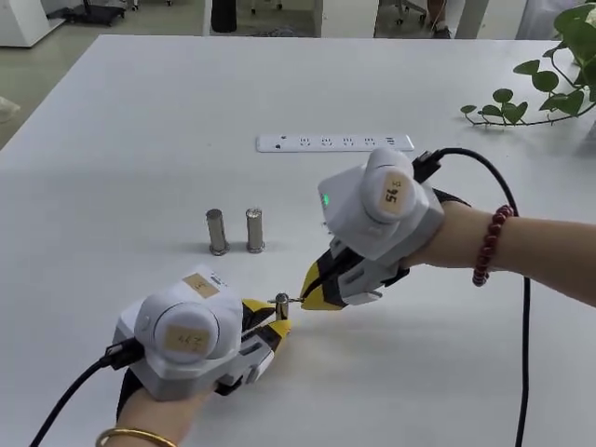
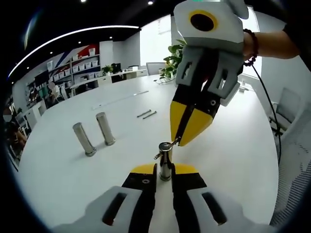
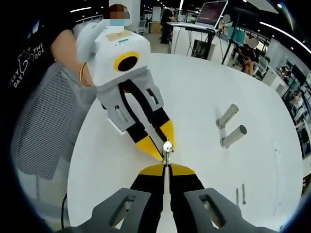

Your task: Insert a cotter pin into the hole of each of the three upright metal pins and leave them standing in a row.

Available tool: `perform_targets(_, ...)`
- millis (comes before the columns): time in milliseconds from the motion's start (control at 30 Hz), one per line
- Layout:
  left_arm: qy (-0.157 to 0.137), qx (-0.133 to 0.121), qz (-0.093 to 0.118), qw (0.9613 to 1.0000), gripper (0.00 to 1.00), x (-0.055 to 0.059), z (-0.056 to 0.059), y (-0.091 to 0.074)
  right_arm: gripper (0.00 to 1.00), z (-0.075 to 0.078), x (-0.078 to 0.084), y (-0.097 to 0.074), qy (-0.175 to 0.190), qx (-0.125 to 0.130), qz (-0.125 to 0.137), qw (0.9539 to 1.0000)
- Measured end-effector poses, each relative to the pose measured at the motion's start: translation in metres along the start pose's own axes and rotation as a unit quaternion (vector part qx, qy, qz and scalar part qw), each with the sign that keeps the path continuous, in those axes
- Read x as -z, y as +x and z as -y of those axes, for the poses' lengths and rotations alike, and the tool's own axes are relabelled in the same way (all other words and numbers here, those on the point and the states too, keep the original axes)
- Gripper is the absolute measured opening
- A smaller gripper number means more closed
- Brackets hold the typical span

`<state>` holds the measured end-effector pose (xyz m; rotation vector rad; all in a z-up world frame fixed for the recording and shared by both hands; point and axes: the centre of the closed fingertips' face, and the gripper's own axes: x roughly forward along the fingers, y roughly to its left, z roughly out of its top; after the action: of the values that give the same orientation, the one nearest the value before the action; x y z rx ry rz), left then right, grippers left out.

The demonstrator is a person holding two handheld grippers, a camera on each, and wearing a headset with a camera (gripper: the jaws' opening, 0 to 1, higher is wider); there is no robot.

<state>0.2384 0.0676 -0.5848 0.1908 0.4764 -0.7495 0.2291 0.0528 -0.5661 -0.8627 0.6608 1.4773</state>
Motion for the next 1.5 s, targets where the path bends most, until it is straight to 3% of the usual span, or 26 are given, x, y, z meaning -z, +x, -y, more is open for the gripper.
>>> perform_targets(800,-0.003,0.000,-0.004,1.0000,0.06,0.0027,0.0013,0.0027,0.00,0.0016,-0.0094,0.0064,0.004,0.003,-0.002,1.0000)
perform_targets(1500,-0.005,-0.009,-0.008,0.9999,0.09,0.0040,-0.0005,0.0019,0.00,-0.0003,-0.0021,0.0081,0.032,0.004,-0.007,0.9994)
